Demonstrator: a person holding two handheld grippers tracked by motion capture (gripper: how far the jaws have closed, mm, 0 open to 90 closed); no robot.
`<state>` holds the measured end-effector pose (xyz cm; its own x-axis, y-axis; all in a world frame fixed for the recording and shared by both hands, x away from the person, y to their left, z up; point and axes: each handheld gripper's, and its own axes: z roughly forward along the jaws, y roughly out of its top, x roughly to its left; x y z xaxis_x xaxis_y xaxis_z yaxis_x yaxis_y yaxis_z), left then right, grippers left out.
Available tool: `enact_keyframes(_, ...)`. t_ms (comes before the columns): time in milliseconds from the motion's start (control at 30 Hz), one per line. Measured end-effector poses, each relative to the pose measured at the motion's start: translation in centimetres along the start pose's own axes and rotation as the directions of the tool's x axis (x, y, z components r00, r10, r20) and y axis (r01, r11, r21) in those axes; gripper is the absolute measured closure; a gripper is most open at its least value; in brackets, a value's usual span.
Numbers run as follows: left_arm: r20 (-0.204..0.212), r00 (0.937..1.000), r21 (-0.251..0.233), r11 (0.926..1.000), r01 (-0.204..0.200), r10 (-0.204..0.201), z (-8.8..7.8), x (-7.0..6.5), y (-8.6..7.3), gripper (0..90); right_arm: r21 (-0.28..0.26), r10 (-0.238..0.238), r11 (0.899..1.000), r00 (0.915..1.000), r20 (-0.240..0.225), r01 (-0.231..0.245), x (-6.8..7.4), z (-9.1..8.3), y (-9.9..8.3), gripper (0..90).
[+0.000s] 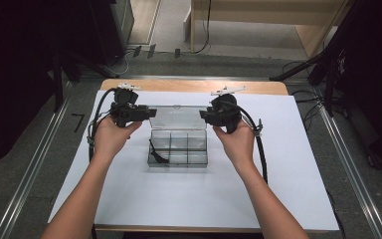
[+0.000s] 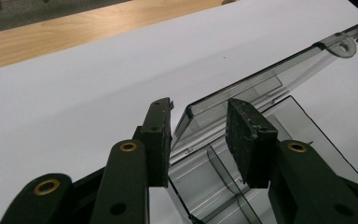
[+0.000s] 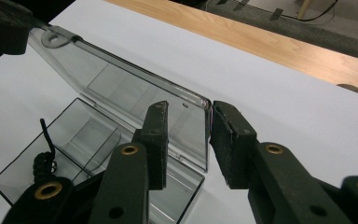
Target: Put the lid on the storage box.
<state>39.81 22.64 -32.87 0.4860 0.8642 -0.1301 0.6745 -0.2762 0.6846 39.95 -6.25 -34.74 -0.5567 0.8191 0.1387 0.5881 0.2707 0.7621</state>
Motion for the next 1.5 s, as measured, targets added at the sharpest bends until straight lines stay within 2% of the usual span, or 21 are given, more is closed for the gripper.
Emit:
enact_keyframes(267, 0.008, 1.0, 0.007, 1.0, -0.003, 0.003, -0.3, -0.1, 0.2, 60.2, -0.002, -0.01, 1.0, 1.0, -0.001, 0.01, 0.2, -0.5, 0.4, 68.4)
enact_keyframes(533, 0.022, 0.9997, 0.012, 0.9998, -0.013, 0.013, -0.6, -0.1, -0.3, 58.7, 0.014, -0.006, 1.0, 0.9998, -0.017, 0.006, 0.2, -0.6, 0.1, 67.8)
enact_keyframes(733, 0.029, 0.9996, 0.01, 0.9999, -0.007, 0.006, -0.9, 0.1, -0.9, 57.5, 0.007, -0.041, 0.999, 0.9992, -0.005, 0.041, 0.7, -0.9, -0.3, 66.5)
enact_keyframes(1000, 0.05, 0.9987, 0.008, 1.0, 0.006, -0.007, -0.9, 0.0, -1.5, 55.8, 0.007, -0.024, 1.0, 0.9993, -0.031, 0.024, 0.7, -1.1, -0.8, 64.4)
enact_keyframes(1500, 0.07, 0.9975, 0.008, 0.9999, 0.006, -0.007, -1.0, -0.6, -2.7, 51.9, 0.005, -0.023, 1.0, 0.998, -0.059, 0.023, 1.1, -1.5, -2.2, 60.9)
